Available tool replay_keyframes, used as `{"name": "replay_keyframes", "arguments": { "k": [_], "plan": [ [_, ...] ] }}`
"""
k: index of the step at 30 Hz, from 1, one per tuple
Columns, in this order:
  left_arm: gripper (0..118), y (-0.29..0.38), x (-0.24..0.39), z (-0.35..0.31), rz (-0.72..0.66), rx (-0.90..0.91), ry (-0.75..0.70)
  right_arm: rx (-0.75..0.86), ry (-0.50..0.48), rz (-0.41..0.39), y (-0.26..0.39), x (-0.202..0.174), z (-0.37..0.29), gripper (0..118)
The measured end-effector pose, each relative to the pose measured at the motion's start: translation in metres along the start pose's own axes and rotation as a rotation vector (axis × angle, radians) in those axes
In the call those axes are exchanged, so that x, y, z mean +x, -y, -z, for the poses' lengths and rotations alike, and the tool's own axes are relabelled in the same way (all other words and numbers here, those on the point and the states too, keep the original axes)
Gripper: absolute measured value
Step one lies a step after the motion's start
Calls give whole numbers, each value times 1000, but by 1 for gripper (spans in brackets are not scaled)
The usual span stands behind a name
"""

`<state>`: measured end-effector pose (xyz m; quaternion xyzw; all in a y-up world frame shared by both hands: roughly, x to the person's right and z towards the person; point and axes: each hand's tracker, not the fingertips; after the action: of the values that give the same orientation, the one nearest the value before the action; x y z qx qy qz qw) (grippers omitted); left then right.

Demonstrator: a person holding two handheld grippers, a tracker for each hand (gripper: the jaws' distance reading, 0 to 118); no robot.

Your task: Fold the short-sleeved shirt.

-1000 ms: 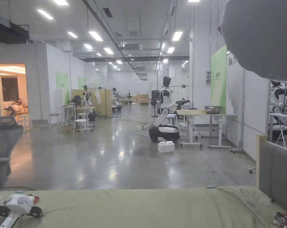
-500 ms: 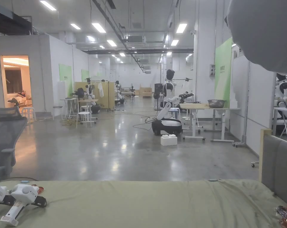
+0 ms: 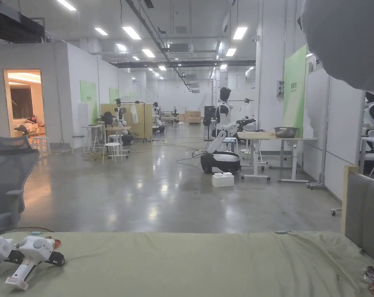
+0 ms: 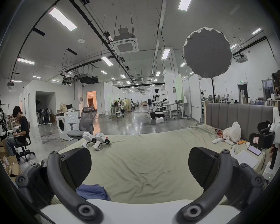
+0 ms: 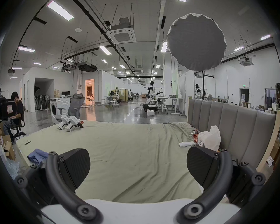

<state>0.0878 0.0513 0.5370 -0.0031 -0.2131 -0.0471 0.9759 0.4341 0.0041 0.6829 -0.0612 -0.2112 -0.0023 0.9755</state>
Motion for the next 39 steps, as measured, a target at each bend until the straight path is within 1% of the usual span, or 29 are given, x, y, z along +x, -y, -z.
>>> {"name": "replay_keyframes", "arguments": {
  "k": [3,10,16,21,24,27,28,29,30,31,32,34,35,37,39],
  "plan": [
    [118,-1,0,0,0,-4,19,14,-23,34,-2,3,-1,118],
    [118,-4,1,-1,-6,5,23,17,-24,43,-7,4,-1,118],
    [118,-3,1,-2,-7,-2,24,22,-18,16,-10,1,-2,118],
    [118,-2,0,-2,-10,-14,21,10,-18,27,-10,1,-1,118],
    [118,-1,0,-1,-11,-21,23,-3,15,33,-10,1,0,118],
    [118,-1,-1,-1,-14,-25,20,-27,24,51,-10,2,4,118],
    [118,-1,-1,0,-15,-28,20,-43,30,74,-11,2,5,118],
    [118,-1,-1,0,-18,-30,20,-64,45,128,-11,2,7,118],
    [118,-1,-2,0,-20,-30,20,-105,87,179,-11,2,8,118],
    [118,-1,-2,0,-23,-31,22,-152,129,210,-11,1,11,118],
    [118,-1,-2,0,-26,-33,23,-193,148,224,-11,0,14,118],
    [118,-1,-2,1,-31,-35,26,-241,171,229,-9,-4,18,118],
    [118,-1,-2,1,-34,-37,28,-234,181,226,-7,-7,18,118],
    [118,-2,-1,2,-36,-42,31,-266,225,234,-5,-13,17,118],
    [118,-3,-2,3,-38,-44,33,-290,239,218,-5,-18,17,118]
  ]
}}
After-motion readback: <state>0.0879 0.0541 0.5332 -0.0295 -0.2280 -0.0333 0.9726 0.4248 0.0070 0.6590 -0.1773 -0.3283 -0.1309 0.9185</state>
